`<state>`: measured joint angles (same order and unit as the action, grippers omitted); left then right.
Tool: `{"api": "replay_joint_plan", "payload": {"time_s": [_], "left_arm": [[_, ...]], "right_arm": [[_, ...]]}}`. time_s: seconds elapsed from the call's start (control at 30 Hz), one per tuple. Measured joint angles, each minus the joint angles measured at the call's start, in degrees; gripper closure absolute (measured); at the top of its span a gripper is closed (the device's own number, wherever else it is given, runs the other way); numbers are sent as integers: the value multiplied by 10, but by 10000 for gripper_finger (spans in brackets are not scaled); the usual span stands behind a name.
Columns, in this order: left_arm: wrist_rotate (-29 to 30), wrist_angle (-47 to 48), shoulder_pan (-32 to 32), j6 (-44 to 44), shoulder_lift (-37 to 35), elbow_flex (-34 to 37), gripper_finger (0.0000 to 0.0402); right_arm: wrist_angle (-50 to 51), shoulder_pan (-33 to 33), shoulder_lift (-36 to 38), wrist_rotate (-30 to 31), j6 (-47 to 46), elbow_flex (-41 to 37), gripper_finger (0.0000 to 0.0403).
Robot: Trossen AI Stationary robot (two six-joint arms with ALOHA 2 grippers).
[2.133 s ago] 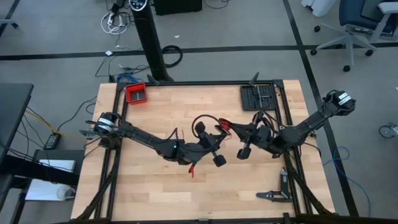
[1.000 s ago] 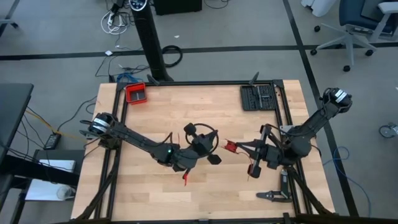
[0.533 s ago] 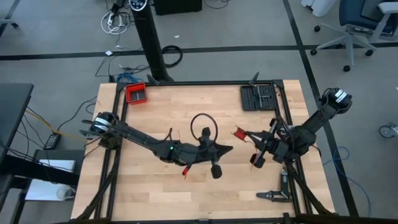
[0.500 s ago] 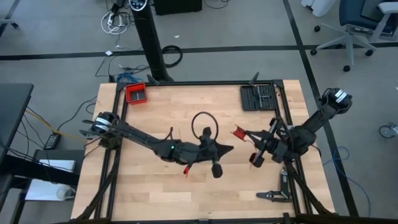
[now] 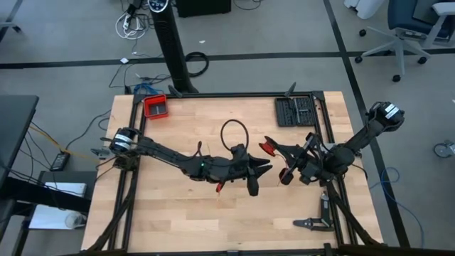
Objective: Coil cords
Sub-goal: Coil the red wire onto the spool
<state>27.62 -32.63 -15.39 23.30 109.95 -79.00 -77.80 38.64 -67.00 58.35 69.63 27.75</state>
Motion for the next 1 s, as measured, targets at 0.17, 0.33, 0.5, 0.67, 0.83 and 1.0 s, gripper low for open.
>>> {"api": "replay_joint_plan", "payload": {"time_s": [0.17, 0.33, 0.5, 0.67, 0.83, 1.0], "left_arm": [[-21, -22, 3, 10, 14, 1, 279], [-68, -28, 7, 25, 14, 1, 277], [-80, -42, 8, 28, 13, 0, 277], [-82, -44, 8, 42, 17, 0, 277], [-88, -49, 8, 44, 18, 0, 277], [-91, -58, 8, 44, 18, 0, 277]], "right_arm": [[8, -10, -4, 13, -7, 0, 402], [18, -13, -4, 29, 3, 1, 402], [22, -13, -4, 30, 7, 1, 402], [24, -17, -4, 36, 21, 1, 402], [35, -23, -4, 39, 24, 1, 402], [44, -30, -4, 39, 22, 1, 402]]}}
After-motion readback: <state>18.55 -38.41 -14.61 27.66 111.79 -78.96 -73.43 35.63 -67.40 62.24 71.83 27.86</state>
